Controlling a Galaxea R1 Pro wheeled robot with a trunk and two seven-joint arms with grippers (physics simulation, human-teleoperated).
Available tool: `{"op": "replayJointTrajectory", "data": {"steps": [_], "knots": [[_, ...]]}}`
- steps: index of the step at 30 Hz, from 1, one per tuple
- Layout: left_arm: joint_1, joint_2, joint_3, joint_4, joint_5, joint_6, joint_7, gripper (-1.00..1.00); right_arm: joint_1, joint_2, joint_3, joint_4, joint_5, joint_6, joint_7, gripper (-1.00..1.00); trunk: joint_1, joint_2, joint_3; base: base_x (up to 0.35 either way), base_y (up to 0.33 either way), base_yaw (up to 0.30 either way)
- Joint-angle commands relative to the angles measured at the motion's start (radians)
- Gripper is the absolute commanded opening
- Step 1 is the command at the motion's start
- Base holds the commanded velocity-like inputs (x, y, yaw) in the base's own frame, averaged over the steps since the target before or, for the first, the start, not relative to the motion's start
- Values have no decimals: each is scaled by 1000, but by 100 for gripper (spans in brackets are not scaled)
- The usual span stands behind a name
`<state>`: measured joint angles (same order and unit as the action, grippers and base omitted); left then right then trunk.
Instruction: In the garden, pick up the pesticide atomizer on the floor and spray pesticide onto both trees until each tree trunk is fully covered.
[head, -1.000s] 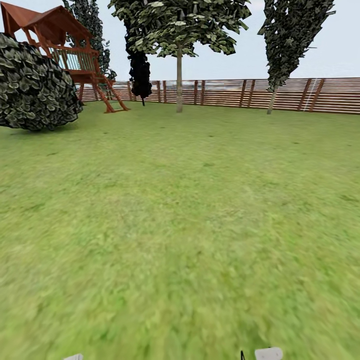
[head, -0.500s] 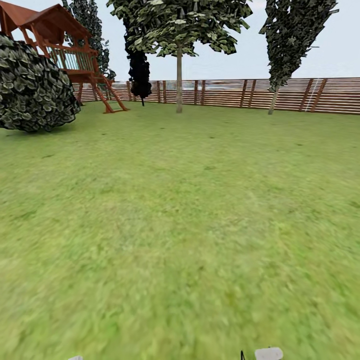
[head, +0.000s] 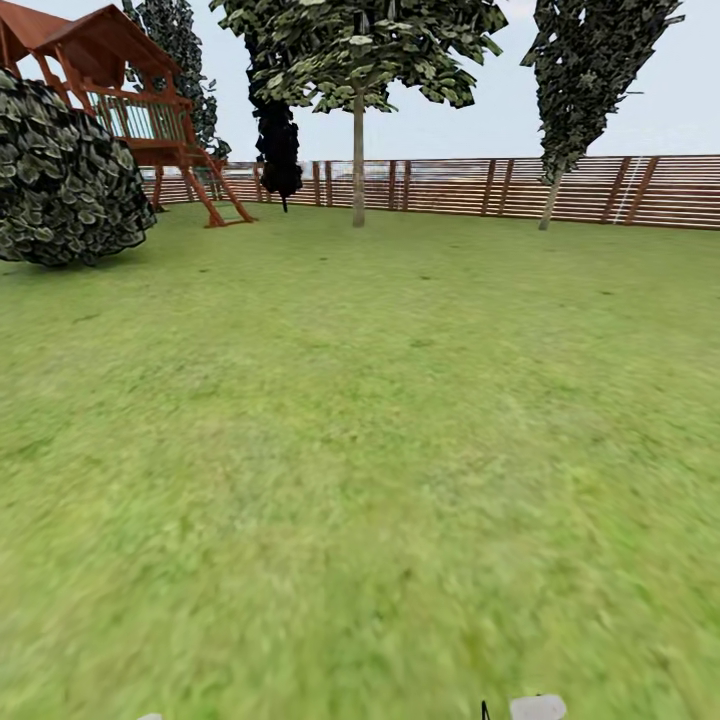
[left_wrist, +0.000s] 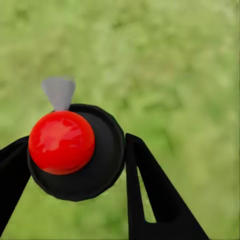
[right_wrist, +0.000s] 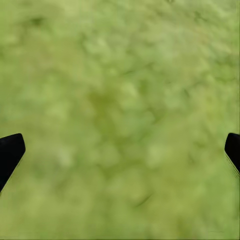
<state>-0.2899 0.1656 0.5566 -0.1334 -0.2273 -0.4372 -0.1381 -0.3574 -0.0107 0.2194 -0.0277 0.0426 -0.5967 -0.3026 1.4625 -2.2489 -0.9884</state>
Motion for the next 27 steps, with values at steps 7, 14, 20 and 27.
{"op": "replayJointTrajectory", "data": {"steps": [7, 14, 20, 27], "knots": [[24, 0, 0, 0, 0, -1, 0, -100, 0, 0, 0, 0, 0, 0, 0, 100, 0, 0, 0, 338, 0, 0], [25, -1, 0, 0, 0, -2, 0, -100, 0, 0, 0, 0, 0, 0, 0, 100, 0, 0, 0, 338, 0, 0], [26, -3, 0, 0, 1, -3, -1, -100, 0, 0, 0, 0, 0, 0, 0, 100, 0, 0, 0, 338, 0, 0], [26, -4, -1, 0, -1, -3, -1, -100, 0, 0, 0, 0, 0, 0, 0, 100, 0, 0, 0, 338, 0, 0]]}}
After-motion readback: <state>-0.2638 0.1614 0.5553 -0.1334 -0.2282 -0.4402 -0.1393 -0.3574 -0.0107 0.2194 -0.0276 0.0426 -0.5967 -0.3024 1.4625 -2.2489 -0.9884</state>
